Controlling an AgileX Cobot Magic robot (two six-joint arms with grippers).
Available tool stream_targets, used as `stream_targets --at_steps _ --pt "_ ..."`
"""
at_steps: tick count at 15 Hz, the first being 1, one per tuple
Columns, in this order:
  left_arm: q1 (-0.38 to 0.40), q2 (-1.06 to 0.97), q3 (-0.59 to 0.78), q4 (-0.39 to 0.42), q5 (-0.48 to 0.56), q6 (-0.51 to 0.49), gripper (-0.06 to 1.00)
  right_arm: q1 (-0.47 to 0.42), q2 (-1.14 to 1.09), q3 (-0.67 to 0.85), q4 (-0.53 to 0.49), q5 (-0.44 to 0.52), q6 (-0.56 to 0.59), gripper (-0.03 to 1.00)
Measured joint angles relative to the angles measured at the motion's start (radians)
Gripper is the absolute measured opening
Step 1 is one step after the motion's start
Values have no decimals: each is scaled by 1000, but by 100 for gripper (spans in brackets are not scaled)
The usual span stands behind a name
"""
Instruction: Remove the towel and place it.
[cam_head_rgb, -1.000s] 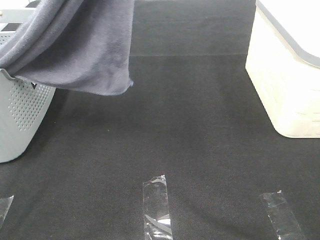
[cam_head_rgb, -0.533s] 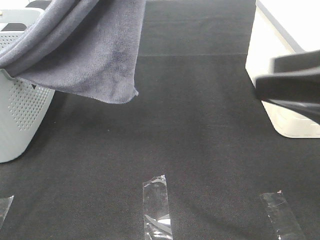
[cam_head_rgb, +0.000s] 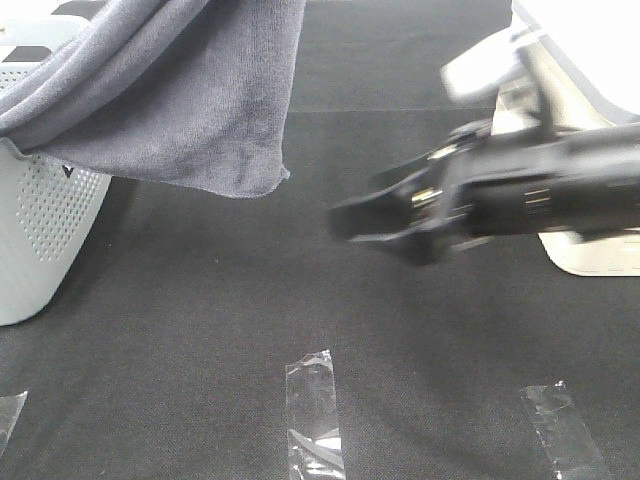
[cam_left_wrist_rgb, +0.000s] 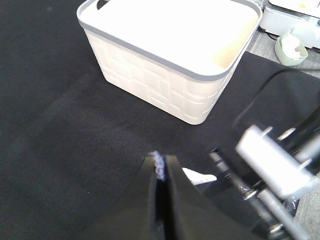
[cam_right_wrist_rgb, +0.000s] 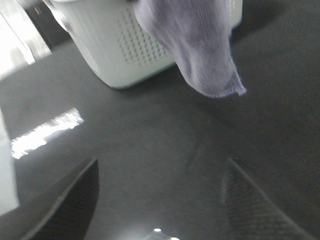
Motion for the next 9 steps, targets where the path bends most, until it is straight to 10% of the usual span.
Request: stream_targets --at_steps 9 --pt "0 0 0 -3 -61 0 1 35 394 -331 12 120 -46 66"
